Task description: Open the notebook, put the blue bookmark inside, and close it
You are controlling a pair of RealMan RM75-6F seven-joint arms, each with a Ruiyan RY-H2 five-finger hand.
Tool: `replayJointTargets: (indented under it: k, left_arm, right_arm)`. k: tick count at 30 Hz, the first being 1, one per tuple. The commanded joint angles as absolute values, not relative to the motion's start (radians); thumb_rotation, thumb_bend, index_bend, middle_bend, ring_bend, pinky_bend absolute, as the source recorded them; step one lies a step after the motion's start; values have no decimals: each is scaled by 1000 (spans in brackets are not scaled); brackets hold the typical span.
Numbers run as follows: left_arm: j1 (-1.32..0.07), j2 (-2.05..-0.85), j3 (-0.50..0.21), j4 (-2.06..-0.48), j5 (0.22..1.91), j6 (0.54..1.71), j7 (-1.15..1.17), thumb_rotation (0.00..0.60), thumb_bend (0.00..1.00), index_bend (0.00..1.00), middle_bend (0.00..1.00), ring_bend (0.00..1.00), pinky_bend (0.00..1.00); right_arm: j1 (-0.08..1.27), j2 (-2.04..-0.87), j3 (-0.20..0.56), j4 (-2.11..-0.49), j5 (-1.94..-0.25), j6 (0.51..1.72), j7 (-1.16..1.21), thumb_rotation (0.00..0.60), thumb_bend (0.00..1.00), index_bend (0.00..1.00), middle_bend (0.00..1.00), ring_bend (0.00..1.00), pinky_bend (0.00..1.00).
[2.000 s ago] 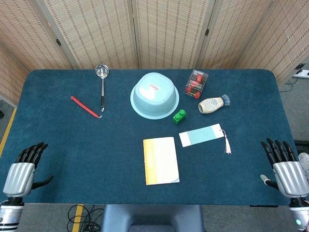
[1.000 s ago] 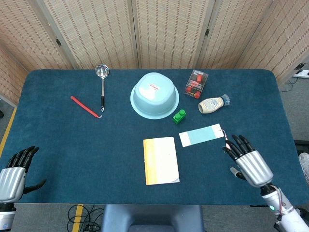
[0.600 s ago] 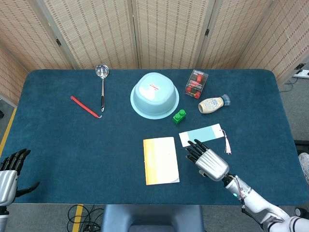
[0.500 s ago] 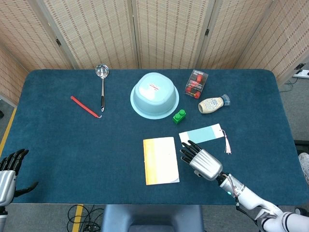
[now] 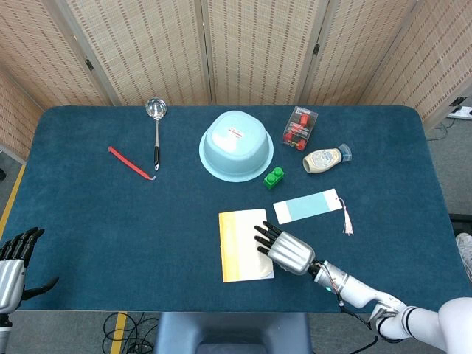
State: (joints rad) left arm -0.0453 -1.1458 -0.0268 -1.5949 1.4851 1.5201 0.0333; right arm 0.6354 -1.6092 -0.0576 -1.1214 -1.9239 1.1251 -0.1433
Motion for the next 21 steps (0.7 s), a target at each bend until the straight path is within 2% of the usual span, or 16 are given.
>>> replayJointTargets:
  k: [1, 21]
  left_arm:
    - [-46, -1146, -27, -1593, 1485, 1519, 32, 600, 159, 129, 120, 132, 180]
    - [-36, -1149, -28, -1574, 1481, 1521, 12, 600, 159, 129, 119, 132, 180]
  right_arm:
    - [647, -1626, -65, -1101, -1925, 1128, -133, 600, 38, 392, 202, 83, 144]
    - [706, -1658, -81, -1094, -1888, 1088, -158, 600, 77, 392, 187, 83, 144]
